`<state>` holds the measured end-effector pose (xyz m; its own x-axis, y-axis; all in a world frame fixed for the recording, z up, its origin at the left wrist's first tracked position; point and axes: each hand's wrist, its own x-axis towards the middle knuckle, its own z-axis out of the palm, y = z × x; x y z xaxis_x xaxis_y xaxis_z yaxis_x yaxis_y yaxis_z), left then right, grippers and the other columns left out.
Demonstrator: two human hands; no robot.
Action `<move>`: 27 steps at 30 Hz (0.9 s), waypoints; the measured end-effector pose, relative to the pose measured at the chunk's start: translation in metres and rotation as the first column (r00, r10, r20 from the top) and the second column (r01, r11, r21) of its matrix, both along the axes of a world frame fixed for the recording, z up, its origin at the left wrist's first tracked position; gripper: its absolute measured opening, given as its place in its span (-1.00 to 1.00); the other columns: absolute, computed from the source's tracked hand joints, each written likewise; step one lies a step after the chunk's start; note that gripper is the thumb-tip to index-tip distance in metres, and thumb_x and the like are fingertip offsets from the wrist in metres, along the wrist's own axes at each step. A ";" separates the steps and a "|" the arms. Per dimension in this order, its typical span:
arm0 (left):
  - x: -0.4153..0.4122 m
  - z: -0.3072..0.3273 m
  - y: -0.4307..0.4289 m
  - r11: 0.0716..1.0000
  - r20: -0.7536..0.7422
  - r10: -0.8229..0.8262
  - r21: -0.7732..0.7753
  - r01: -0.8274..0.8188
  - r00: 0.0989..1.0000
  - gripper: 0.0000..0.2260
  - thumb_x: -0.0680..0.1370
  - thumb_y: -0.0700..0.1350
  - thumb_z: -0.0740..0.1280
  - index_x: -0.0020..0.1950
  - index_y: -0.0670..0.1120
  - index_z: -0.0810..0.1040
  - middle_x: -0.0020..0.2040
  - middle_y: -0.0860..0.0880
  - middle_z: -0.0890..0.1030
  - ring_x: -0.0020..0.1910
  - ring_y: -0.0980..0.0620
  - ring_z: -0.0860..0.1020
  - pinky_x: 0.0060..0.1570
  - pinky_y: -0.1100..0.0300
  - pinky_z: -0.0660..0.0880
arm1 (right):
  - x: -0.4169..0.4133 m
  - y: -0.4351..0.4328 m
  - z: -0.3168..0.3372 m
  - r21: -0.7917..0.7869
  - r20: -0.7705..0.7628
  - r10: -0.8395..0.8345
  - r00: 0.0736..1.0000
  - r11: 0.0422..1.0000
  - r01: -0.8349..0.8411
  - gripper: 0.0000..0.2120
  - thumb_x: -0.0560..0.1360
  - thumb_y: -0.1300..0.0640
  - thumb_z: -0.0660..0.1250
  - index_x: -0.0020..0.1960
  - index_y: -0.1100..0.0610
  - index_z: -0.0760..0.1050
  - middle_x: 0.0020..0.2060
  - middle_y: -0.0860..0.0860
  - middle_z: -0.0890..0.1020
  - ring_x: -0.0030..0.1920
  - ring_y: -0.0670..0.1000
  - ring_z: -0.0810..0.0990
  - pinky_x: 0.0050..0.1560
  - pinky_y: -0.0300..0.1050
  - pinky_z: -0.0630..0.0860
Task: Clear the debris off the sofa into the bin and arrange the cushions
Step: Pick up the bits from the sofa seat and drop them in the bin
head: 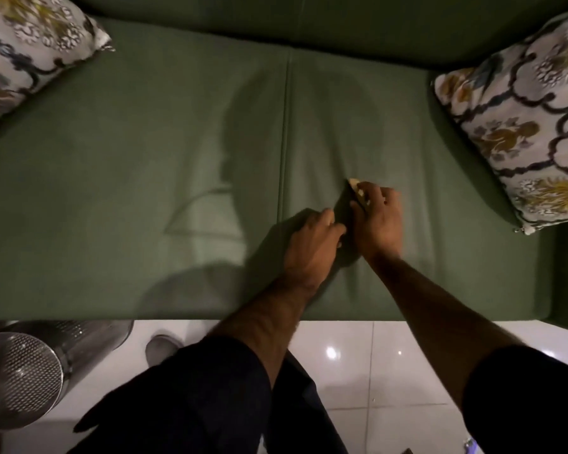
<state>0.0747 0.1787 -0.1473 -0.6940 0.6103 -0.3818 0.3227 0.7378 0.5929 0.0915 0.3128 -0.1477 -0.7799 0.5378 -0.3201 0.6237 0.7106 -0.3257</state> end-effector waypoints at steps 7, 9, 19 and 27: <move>0.001 0.002 -0.011 0.879 0.190 0.444 0.098 -0.467 0.875 -0.78 0.58 -0.05 0.33 0.15 -0.05 0.69 0.09 -0.05 0.73 0.05 -0.05 0.66 0.04 0.12 0.52 | 0.026 -0.030 0.011 -0.182 -0.079 -0.181 0.980 0.969 0.164 -0.77 0.65 0.08 0.26 0.20 0.11 0.62 0.07 0.11 0.67 0.00 0.09 0.63 -0.05 -0.14 0.49; 0.009 0.005 -0.025 0.784 0.292 0.570 0.087 -0.615 0.768 -0.78 0.57 -0.05 0.36 0.14 -0.08 0.70 0.05 -0.07 0.75 0.02 -0.05 0.69 0.05 0.14 0.55 | 0.034 -0.048 0.021 -0.273 -0.065 -0.221 0.973 0.942 0.196 -0.79 0.64 0.02 0.29 0.14 0.06 0.66 -0.06 0.02 0.71 -0.07 0.01 0.67 -0.09 -0.30 0.54; 0.082 0.029 -0.173 0.314 0.404 0.870 -0.009 -0.949 0.284 -0.83 0.54 -0.10 0.38 0.05 -0.10 0.72 -0.07 -0.09 0.76 -0.09 -0.06 0.71 -0.02 0.22 0.58 | 0.073 -0.224 0.067 -0.488 -0.019 -0.106 0.994 0.869 0.083 -0.87 0.62 0.03 0.33 0.04 -0.05 0.67 -0.19 -0.13 0.74 -0.17 -0.20 0.71 -0.17 -0.37 0.54; 0.155 0.041 -0.369 -0.201 0.342 0.904 -0.189 -0.961 -0.257 -0.82 0.57 -0.16 0.30 -0.02 -0.06 0.72 -0.14 -0.06 0.74 -0.18 0.02 0.67 -0.14 0.21 0.57 | 0.111 -0.419 0.056 -0.702 0.179 0.251 0.951 0.710 -0.055 -0.89 0.55 0.00 0.37 -0.07 -0.06 0.67 -0.18 -0.18 0.75 -0.18 -0.33 0.67 -0.11 -0.49 0.49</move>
